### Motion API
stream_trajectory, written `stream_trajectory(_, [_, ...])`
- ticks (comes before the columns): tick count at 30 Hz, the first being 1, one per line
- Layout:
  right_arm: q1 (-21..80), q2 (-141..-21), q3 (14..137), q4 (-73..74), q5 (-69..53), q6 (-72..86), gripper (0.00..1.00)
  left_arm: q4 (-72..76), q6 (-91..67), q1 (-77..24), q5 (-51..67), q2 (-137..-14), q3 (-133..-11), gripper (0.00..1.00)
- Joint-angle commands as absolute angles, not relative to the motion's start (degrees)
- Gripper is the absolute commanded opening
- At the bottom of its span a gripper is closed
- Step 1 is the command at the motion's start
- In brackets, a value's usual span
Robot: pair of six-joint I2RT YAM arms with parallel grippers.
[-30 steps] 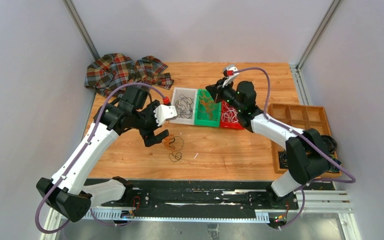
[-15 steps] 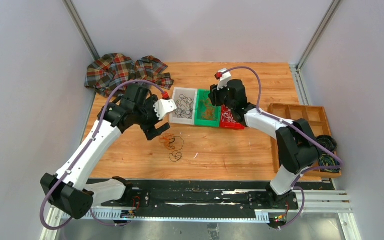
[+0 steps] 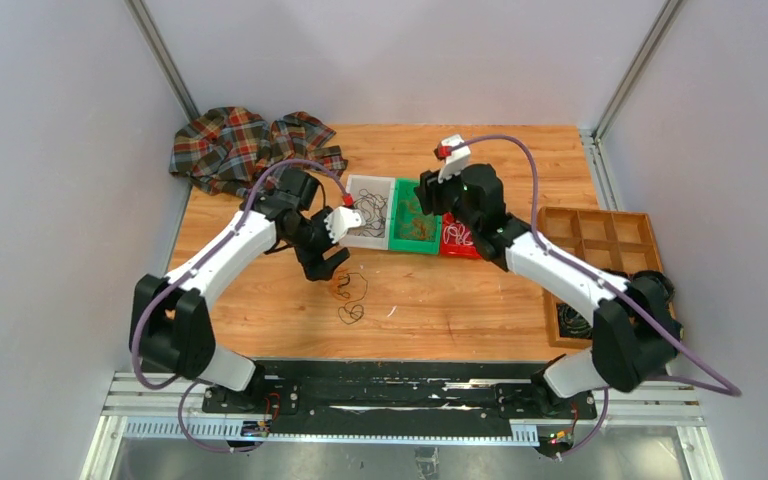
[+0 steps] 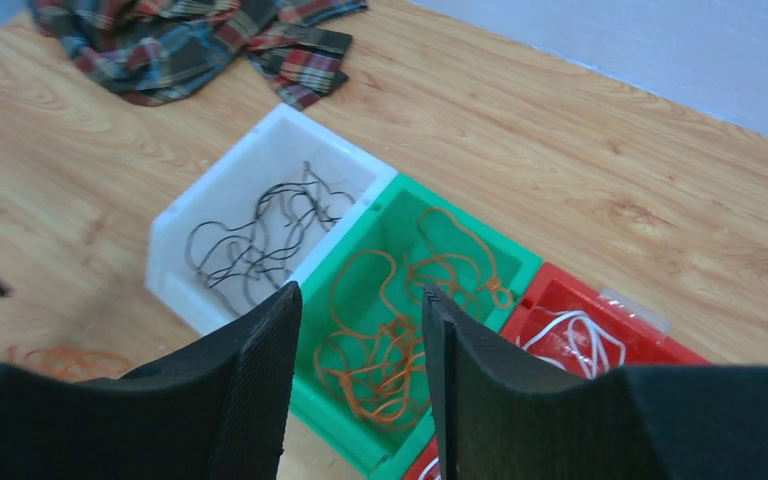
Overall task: Untangle the cables
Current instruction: Place the cable in the bin, then pick up the cable at the center of the board.
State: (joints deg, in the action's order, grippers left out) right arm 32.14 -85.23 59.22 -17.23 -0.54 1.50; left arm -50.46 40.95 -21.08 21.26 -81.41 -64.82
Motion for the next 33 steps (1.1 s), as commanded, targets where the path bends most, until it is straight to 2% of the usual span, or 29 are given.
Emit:
stream_trajectory(1, [35.7, -78.2, 51.5, -22.0, -2.5, 5.6, 0.46, -46.9, 41.6, -20.9, 24.7, -86.9, -64.9, 0.79])
stream_trajectory(9, [40.9, -70.2, 39.7, -30.8, -2.5, 9.7, 0.39, -40.0, 36.3, -20.9, 23.9, -93.1, -64.3, 0.65])
stream_trajectory(11, [41.6, -69.6, 38.7, -31.2, -2.5, 10.1, 0.36, -39.9, 36.2, -20.9, 24.3, -93.6, -64.0, 0.54])
stream_trajectory(14, [41.8, -68.9, 37.2, -33.0, -2.5, 11.1, 0.29, -40.5, 37.1, -20.8, 24.7, -93.2, -63.4, 0.30])
stream_trajectory(17, [41.8, -69.0, 37.1, -33.9, -2.8, 11.7, 0.26, -42.1, 37.9, -20.8, 25.3, -92.1, -62.9, 0.11])
stream_trajectory(19, [41.8, -69.1, 37.4, -34.0, -3.0, 12.0, 0.25, -44.3, 38.4, -20.8, 26.3, -90.7, -63.3, 0.05])
stream_trajectory(25, [41.8, -69.3, 37.9, -34.1, -3.4, 12.3, 0.31, -47.8, 40.0, -20.7, 29.3, -84.8, -62.6, 0.14])
stream_trajectory(26, [41.8, -69.3, 37.9, -34.1, -3.4, 12.4, 0.32, -48.2, 40.5, -20.7, 29.5, -84.7, -62.7, 0.18])
stream_trajectory(28, [41.9, -69.4, 37.8, -34.0, -3.6, 12.7, 0.32, -50.5, 42.8, -20.7, 30.0, -85.4, -63.4, 0.35])
stream_trajectory(29, [42.0, -69.3, 37.7, -33.9, -3.6, 12.8, 0.33, -51.4, 43.8, -20.7, 30.1, -85.9, -63.9, 0.39])
stream_trajectory(31, [42.2, -69.2, 37.4, -33.7, -3.7, 12.9, 0.33, -52.1, 45.5, -20.8, 29.4, -87.0, -64.0, 0.47])
stream_trajectory(33, [42.2, -69.0, 37.2, -33.8, -3.7, 12.9, 0.33, -51.8, 46.4, -20.8, 28.4, -88.2, -64.1, 0.50])
